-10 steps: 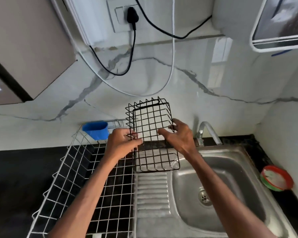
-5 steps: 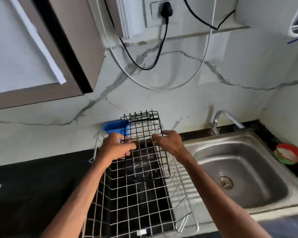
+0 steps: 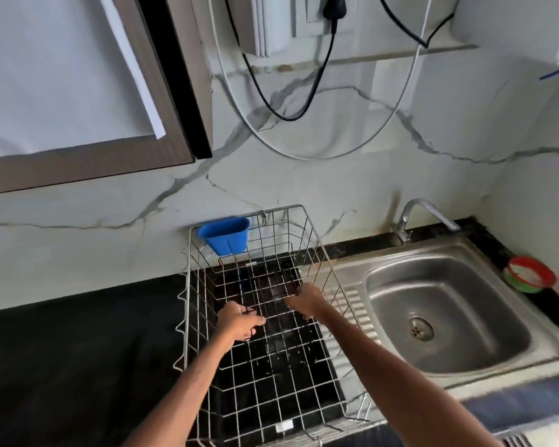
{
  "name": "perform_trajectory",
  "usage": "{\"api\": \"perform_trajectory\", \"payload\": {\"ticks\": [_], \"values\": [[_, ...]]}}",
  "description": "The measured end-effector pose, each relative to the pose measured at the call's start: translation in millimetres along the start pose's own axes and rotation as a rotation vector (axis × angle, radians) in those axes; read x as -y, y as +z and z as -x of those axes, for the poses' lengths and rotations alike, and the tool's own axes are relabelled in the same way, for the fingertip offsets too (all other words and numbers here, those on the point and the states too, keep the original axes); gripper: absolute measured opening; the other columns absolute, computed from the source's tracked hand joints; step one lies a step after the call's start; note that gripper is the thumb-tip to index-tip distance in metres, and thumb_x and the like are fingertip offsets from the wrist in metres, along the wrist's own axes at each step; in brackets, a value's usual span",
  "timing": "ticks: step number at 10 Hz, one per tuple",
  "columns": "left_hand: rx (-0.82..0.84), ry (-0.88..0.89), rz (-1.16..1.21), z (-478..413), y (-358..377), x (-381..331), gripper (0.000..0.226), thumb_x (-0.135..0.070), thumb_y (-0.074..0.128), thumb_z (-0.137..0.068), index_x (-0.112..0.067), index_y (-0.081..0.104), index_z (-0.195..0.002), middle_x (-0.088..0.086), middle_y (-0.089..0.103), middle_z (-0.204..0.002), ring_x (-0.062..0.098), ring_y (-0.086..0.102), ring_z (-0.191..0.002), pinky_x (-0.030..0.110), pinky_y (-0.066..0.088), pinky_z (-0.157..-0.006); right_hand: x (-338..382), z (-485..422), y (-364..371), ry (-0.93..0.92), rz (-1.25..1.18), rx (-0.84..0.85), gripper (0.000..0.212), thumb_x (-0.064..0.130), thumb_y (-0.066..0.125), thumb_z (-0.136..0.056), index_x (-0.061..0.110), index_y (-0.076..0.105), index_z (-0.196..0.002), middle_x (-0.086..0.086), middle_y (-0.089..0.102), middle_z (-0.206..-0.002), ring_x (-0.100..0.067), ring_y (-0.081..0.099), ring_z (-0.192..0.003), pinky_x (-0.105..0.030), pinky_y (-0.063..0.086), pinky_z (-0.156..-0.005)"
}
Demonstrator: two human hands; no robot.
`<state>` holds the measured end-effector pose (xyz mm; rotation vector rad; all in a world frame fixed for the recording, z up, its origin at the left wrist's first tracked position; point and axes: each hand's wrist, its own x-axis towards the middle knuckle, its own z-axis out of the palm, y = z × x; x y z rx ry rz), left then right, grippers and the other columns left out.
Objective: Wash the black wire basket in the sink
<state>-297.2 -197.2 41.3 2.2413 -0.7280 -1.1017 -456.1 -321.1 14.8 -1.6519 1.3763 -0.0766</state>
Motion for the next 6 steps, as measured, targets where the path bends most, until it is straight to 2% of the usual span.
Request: {"api": "perform_trajectory", "payload": {"ticks": [1,2,3,4,5,6], "values": [[-0.006,0.004,0.003,-5,4,6,0.019,-0.008,0.089,-0.079,-0.011,0.07,-0.084,0.004,0.072,-0.079,0.012,0.071,-0.062,0.035,0.066,-0.068,-5,-7,9,0.008,0.032,-0.001,0.046,0.021,0.066,-0.091,-0.004,0.051,-0.126,-0.016,0.063,-0.111,-0.019,0.061,-0.079,-0.026,0.055,-0.057],[0.016,0.001,0.009,-8,5,13,0.018,-0.009,0.088,-0.08,-0.008,0.071,-0.085,0.009,0.073,-0.08,0.019,0.075,-0.069,0.042,0.066,-0.074,-5,-8,15,0.015,0.055,0.004,0.036,0.022,0.066,-0.092,-0.002,0.055,-0.117,-0.013,0.064,-0.106,-0.017,0.059,-0.076,-0.027,0.057,-0.059],[0.0,0.015,0.005,-11,6,16,0.019,-0.014,0.088,-0.081,-0.007,0.071,-0.087,0.012,0.076,-0.086,0.025,0.079,-0.079,0.044,0.066,-0.074,-5,-11,17,-0.01,0.044,-0.009,0.032,0.022,0.065,-0.093,0.0,0.058,-0.115,-0.006,0.062,-0.096,-0.014,0.058,-0.075,-0.02,0.048,-0.053],[0.017,0.06,-0.066,-10,3,17,0.024,-0.021,0.085,-0.086,-0.015,0.063,-0.08,0.007,0.072,-0.078,0.023,0.074,-0.072,0.043,0.065,-0.074,-8,-11,17,-0.012,0.035,0.001,0.025,0.024,0.066,-0.092,0.003,0.061,-0.106,-0.004,0.063,-0.089,-0.012,0.057,-0.07,-0.026,0.054,-0.06],[-0.083,0.144,-0.383,-5,-2,17,0.038,-0.046,0.08,-0.088,-0.019,0.053,-0.086,-0.005,0.058,-0.075,0.01,0.055,-0.062,0.028,0.049,-0.059,-11,-12,14,-0.033,0.061,0.009,0.044,0.034,0.07,-0.089,0.003,0.06,-0.12,-0.012,0.066,-0.112,-0.019,0.062,-0.09,-0.035,0.055,-0.077],[-0.243,0.246,-0.568,12,-8,7,0.036,-0.043,0.072,-0.095,-0.014,0.051,-0.102,-0.006,0.054,-0.091,0.009,0.054,-0.074,0.02,0.04,-0.061,-6,-5,2,-0.111,0.072,-0.051,0.057,0.031,0.07,-0.091,0.004,0.051,-0.138,-0.013,0.056,-0.133,-0.027,0.057,-0.119,-0.029,0.05,-0.089]]}}
